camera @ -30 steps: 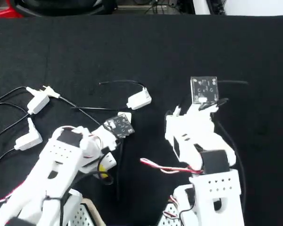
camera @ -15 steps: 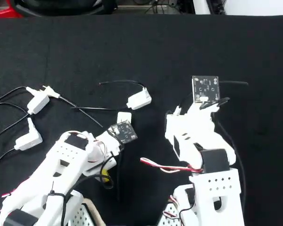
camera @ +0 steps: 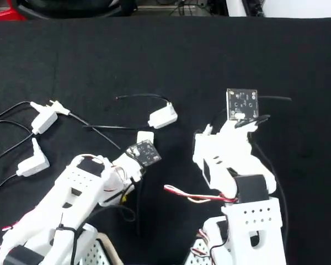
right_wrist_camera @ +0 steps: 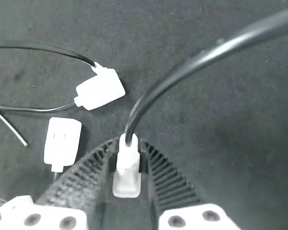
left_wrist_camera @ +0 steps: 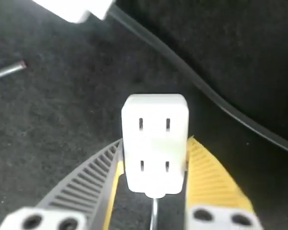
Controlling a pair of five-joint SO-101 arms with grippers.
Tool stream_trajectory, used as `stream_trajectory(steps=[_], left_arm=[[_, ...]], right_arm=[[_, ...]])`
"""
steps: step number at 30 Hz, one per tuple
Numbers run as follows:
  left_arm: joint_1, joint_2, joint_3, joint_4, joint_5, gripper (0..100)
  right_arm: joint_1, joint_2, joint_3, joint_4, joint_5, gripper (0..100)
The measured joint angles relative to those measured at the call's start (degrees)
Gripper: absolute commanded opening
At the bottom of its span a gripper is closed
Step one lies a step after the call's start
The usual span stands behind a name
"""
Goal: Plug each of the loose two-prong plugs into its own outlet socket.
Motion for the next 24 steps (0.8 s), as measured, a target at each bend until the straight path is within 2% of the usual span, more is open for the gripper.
stream_trajectory(steps=[6, 10, 12, 14, 17, 21, 24], left_arm=[[-1.3, 0.0, -7.7, 2.4, -0.1, 10], [1.8, 0.2, -17.5, 7.8, 0.0, 10], [4.7, 0.3, -20.1, 7.9, 0.0, 10], [8.2, 1.1, -20.2, 4.8, 0.9, 11], [12.5, 4.2, -19.1, -4.4, 4.3, 11], [13.9, 14.2, -19.3, -16.8, 7.8, 11], [14.2, 25.8, -24.2, -18.4, 8.5, 11]], right_arm=[[0.4, 0.0, 0.0, 0.5, 0.0, 1.1], [5.3, 0.1, 0.0, 3.8, 0.1, 1.1], [9.0, 0.2, -1.1, 5.2, 0.9, 1.1], [12.0, 0.1, -2.0, 5.4, 1.1, 1.1], [13.6, 0.1, -2.0, 4.7, 1.1, 1.1], [16.7, 0.1, -2.0, 2.0, 1.1, 1.1], [17.3, 0.1, -2.0, 1.3, 1.1, 1.1]])
